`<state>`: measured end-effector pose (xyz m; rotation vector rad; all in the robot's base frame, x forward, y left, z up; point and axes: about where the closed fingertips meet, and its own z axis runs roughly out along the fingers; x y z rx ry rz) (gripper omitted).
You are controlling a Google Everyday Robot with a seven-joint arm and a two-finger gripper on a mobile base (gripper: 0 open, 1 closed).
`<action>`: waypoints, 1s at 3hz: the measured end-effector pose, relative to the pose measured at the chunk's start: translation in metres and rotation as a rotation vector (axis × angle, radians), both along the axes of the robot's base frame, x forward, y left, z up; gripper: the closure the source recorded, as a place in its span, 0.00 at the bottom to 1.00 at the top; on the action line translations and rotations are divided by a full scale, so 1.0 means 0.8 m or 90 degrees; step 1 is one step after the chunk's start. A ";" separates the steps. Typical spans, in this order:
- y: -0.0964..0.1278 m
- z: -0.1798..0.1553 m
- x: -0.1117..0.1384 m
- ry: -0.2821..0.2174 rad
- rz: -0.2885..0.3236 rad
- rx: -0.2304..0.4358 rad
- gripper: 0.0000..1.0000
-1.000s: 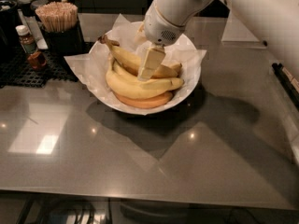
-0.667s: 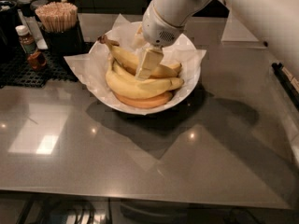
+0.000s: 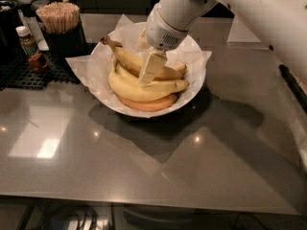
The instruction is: Pick banana from white bowl
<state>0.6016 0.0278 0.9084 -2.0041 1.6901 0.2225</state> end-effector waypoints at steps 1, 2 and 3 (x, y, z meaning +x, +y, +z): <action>0.001 -0.004 0.010 -0.002 -0.011 0.006 0.32; 0.004 -0.004 0.025 -0.005 -0.020 0.009 0.32; 0.010 -0.003 0.039 -0.005 -0.026 0.019 0.32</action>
Offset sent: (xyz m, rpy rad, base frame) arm 0.0369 0.0042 0.0008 0.0226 -0.0221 -0.0542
